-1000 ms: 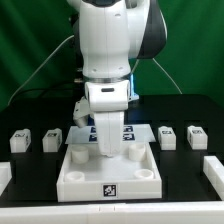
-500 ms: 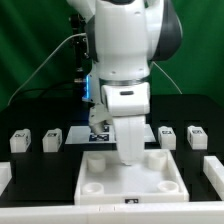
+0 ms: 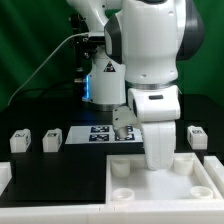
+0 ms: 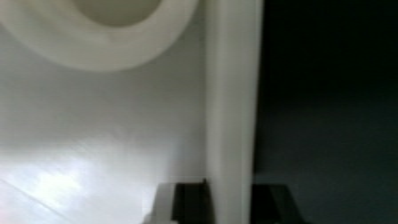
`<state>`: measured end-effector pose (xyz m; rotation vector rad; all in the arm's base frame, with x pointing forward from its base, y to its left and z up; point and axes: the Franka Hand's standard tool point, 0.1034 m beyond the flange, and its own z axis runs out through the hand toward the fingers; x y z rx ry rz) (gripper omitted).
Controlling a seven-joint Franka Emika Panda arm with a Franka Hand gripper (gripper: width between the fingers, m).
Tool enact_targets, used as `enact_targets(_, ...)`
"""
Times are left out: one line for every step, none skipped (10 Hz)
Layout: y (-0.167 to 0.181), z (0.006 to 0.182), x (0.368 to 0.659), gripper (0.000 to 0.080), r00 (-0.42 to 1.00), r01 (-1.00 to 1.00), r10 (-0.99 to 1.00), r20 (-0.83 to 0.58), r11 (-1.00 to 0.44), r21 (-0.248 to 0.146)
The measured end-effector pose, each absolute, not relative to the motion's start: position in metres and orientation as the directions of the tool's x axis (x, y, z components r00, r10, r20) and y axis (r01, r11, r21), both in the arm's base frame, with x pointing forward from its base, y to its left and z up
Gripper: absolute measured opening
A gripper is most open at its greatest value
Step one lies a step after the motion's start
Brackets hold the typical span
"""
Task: Assemble one leg
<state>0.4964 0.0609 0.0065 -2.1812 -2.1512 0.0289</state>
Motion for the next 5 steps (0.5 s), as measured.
enact_targets(0.0628, 0.0066, 0.4964, 0.0064, 0.012, 0.998, 0.999, 0.043, -0.009, -0.069)
enact_targets(0.0653, 0.0068, 0.4965, 0.0064, 0.008, 0.998, 0.999, 0.044, -0.005, -0.068)
enact_targets(0.0676, 0.0069, 0.4966, 0.0064, 0.006, 0.998, 0.999, 0.046, -0.002, -0.066)
enact_targets(0.0696, 0.0071, 0.4967, 0.0064, 0.002, 0.998, 0.999, 0.048, 0.001, -0.064)
enact_targets(0.0715, 0.0075, 0.4968, 0.0064, -0.001, 0.998, 0.999, 0.049, 0.004, -0.064)
